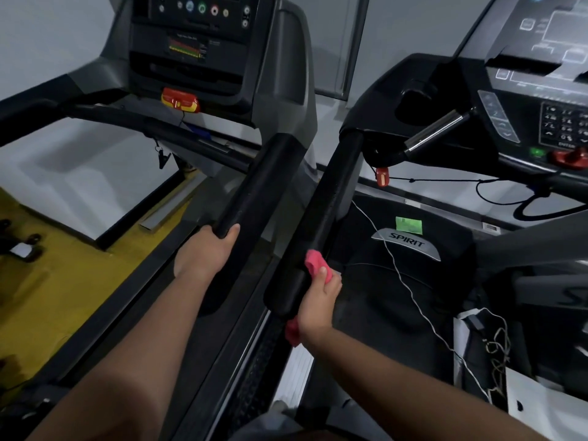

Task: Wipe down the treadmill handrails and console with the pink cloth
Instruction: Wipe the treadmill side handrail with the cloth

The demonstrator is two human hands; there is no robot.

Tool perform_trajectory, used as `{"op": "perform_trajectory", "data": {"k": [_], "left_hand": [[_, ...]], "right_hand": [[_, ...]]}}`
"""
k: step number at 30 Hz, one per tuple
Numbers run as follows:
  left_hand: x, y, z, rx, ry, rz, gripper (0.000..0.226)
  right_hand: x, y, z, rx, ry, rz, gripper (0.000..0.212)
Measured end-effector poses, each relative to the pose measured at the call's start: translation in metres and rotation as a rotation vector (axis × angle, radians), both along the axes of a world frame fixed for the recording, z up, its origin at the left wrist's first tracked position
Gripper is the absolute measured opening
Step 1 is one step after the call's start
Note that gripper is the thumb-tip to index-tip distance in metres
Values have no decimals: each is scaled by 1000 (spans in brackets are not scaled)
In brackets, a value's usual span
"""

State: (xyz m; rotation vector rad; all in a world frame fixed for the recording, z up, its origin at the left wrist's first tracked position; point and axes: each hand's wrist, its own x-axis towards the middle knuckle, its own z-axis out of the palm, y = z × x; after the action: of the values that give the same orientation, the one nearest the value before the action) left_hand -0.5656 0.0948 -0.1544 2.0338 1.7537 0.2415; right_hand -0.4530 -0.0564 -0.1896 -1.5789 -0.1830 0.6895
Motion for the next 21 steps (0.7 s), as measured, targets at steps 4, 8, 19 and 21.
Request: {"op": "perform_trajectory", "data": {"k": [4,8,19,21], "left_hand": [[0,-2,1,-6,-16,6,76],[0,-2,2,-13,-6,16,74],[1,-2,6,-22,12,28,73],[1,-3,6,-24,4,30,72]], "right_hand": [[13,14,-2,131,622,26,40],[27,17,0,54,837,175,34],[36,22,10,-103,834,279,39],[38,22,8,-81,776,244,36]]}}
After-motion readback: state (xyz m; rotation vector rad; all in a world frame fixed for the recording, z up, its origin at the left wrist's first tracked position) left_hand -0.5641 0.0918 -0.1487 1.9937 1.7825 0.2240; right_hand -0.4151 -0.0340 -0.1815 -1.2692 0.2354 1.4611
